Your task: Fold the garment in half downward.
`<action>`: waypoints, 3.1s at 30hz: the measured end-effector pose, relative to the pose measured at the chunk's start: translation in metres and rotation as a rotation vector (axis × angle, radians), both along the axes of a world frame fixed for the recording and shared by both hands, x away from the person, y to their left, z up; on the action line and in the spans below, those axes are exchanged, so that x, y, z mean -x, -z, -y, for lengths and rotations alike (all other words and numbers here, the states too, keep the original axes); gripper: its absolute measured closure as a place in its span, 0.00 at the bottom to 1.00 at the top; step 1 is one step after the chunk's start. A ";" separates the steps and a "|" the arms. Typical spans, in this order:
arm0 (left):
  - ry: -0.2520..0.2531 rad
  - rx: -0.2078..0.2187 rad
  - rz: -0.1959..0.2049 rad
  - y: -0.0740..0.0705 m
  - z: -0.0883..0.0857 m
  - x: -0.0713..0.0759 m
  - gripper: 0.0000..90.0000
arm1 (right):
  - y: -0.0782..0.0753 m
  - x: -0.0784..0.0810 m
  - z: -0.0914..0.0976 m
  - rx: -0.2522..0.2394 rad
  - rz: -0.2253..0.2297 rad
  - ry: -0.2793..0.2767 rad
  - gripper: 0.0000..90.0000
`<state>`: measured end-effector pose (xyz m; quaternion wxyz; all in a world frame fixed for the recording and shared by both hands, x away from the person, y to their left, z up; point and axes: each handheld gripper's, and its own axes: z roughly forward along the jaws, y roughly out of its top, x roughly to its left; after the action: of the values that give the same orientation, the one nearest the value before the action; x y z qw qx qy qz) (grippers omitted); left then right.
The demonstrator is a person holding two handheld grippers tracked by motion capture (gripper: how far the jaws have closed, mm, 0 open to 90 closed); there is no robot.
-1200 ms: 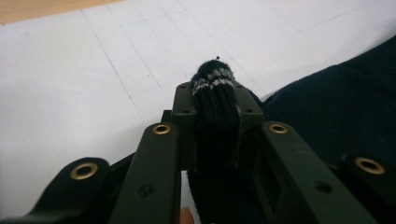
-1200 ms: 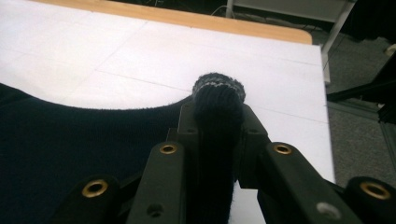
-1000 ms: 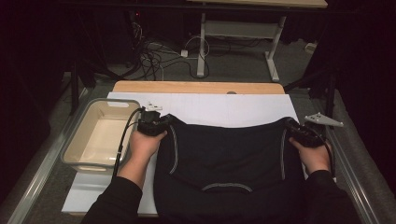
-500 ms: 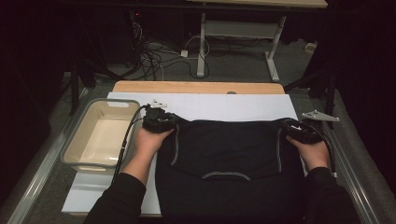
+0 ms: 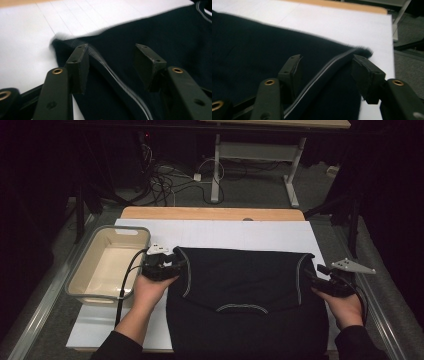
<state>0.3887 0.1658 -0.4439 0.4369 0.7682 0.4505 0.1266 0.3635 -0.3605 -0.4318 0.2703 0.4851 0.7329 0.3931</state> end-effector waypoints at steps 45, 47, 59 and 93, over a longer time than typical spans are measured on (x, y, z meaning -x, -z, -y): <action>0.161 -0.144 -0.005 0.049 0.016 0.063 0.43 | 0.045 0.056 -0.014 -0.041 -0.129 -0.037 0.45; 0.177 -0.179 -0.014 0.050 0.020 0.063 0.48 | 0.045 0.056 -0.015 -0.038 -0.138 -0.036 0.48; 0.204 -0.182 -0.004 0.051 0.022 0.064 0.68 | 0.046 0.057 -0.019 -0.014 -0.143 -0.129 0.73; 0.238 -0.057 0.081 0.026 0.007 0.088 0.83 | 0.025 0.095 -0.010 -0.034 0.015 -0.135 0.92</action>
<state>0.3005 0.1583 -0.4699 0.4449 0.8224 0.3345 0.1176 0.2687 -0.3504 -0.4566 0.2403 0.4361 0.7551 0.4265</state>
